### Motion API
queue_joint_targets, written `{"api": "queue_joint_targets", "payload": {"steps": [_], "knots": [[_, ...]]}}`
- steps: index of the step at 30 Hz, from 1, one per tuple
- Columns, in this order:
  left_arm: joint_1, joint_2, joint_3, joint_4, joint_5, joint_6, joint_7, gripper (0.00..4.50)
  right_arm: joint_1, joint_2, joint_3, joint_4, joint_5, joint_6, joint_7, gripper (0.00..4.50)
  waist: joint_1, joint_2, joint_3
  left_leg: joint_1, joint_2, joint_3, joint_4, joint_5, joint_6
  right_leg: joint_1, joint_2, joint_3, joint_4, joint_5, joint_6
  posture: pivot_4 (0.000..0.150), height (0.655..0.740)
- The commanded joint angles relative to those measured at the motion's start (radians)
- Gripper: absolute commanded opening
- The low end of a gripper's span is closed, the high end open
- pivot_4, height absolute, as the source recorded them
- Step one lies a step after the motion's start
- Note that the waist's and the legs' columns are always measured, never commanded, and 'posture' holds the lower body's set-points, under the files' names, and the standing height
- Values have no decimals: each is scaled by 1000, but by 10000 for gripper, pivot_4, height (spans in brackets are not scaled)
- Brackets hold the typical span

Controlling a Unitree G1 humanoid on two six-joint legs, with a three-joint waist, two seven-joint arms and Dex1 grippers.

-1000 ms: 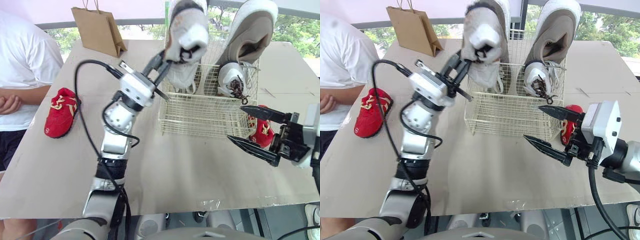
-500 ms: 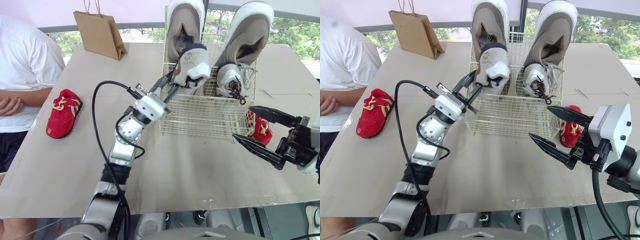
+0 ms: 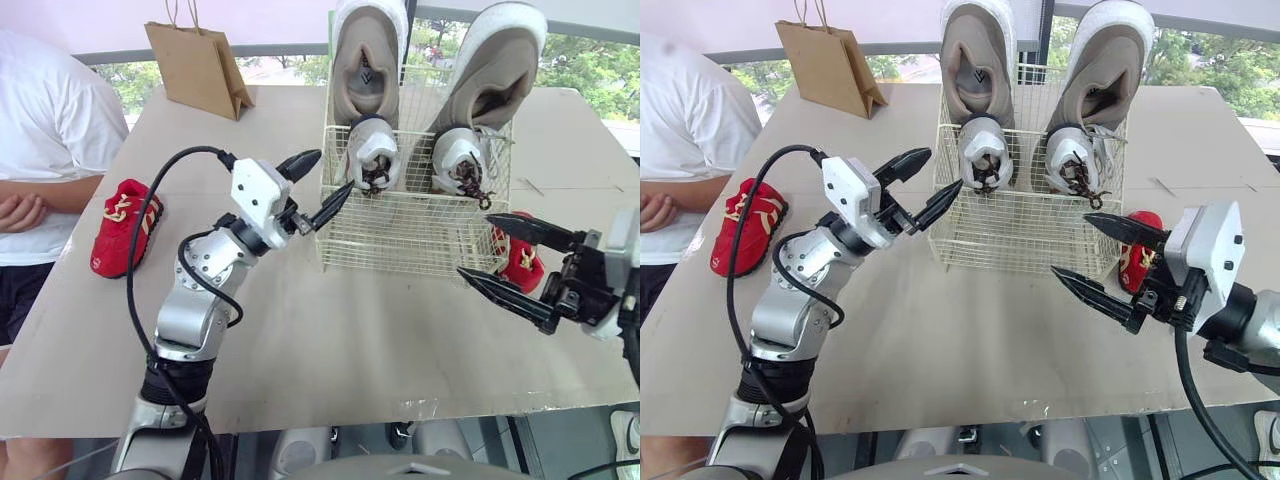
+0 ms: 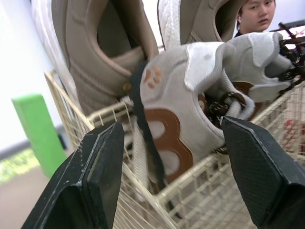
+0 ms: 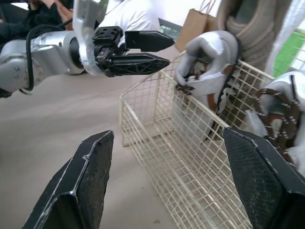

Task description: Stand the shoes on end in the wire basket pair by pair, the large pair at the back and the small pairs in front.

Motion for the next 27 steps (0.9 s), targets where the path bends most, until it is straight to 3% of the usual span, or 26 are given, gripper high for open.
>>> {"api": "queue_joint_targets", "payload": {"steps": [1,5,8,11,17,27], "knots": [[47,47,76,-124,-212,130,-61,35161,24,1,-27,16,-6,15,-17,34866,0,0,0,0,0,0,0,0,0,0,0,0,0,0,0,1500,7400],[125,218,164,-224,-583,378,-182,35161,116,4,-107,48,-27,69,-55,34866,2,0,0,-1,2,-1,0,0,-1,-1,0,1,1,0,-1,1500,7400],[150,346,175,-273,-695,480,-273,35161,179,-6,-178,85,-21,144,-101,34866,3,1,0,-1,2,-1,0,-2,-5,-1,1,0,0,0,-1,1500,7400],[166,418,129,-318,-677,519,-323,35161,189,-37,-137,157,-129,243,-206,34866,1,4,0,0,1,2,0,-2,-6,-1,1,1,0,0,-1,1500,7400],[148,427,129,-338,-682,538,-300,35161,55,18,-40,239,-129,362,-372,34866,0,4,0,0,2,4,-1,-3,-6,-3,2,3,1,0,-1,1500,7400],[69,390,69,-379,-724,587,-187,35161,-172,24,25,412,-126,480,-363,34866,0,4,0,-2,1,9,-2,0,-1,-6,3,8,0,0,0,1500,7400]]}}
